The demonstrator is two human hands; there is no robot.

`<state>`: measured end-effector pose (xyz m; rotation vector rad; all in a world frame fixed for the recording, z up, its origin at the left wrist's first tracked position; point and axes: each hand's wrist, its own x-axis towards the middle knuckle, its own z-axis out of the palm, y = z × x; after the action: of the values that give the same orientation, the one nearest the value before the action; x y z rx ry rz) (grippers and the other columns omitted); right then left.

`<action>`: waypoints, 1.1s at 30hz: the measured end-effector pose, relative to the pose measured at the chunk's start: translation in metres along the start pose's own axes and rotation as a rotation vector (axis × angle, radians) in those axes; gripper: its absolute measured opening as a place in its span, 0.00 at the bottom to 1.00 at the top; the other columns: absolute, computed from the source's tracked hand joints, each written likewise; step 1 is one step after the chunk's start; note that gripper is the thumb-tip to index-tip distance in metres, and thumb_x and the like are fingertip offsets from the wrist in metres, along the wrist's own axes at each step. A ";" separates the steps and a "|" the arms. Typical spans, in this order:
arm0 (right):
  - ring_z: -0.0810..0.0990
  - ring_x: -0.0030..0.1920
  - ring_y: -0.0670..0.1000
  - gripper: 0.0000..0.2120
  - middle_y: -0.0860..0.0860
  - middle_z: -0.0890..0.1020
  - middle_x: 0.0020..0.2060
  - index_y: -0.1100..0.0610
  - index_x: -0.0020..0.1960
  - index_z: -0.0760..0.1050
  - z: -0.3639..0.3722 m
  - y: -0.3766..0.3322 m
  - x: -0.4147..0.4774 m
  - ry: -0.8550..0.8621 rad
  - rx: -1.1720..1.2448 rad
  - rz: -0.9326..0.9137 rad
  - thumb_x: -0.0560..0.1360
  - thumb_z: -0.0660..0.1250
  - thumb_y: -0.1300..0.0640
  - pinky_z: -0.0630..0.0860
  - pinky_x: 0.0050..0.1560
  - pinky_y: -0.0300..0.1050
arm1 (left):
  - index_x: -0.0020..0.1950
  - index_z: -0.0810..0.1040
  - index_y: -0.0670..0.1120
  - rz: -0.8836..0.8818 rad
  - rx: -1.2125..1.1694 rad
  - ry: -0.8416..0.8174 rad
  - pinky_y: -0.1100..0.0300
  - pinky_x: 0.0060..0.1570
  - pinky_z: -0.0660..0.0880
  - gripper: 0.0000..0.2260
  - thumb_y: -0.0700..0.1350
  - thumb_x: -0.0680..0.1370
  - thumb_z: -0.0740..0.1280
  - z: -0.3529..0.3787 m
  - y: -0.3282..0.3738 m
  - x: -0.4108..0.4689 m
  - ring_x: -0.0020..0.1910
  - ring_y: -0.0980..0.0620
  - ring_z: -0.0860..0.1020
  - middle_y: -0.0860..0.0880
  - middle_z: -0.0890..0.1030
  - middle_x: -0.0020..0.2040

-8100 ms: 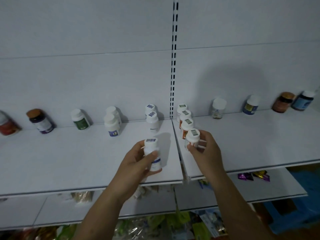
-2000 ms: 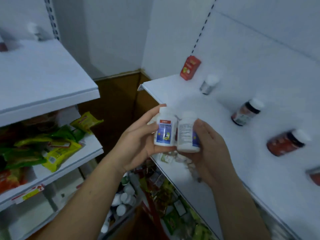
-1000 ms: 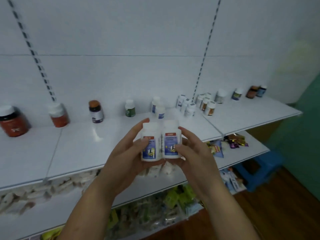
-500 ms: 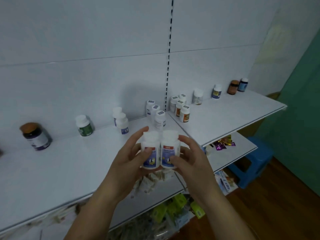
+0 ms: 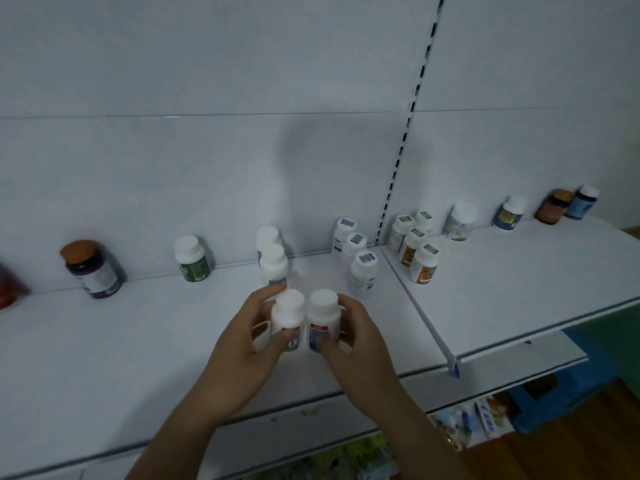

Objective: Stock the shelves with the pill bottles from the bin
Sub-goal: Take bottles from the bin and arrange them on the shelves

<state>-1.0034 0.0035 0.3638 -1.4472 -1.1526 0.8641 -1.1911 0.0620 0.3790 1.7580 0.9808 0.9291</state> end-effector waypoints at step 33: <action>0.79 0.62 0.49 0.24 0.50 0.80 0.63 0.45 0.63 0.70 0.056 0.012 0.169 0.102 0.041 -0.071 0.77 0.68 0.69 0.76 0.65 0.46 | 0.70 0.72 0.59 -0.036 0.056 0.477 0.74 0.61 0.72 0.25 0.37 0.79 0.72 0.046 -0.024 0.051 0.65 0.71 0.74 0.67 0.78 0.66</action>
<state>-1.0066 0.1818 0.3522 -1.3928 -1.0975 0.7514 -1.1348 0.0992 0.3511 1.5876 1.3437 1.3439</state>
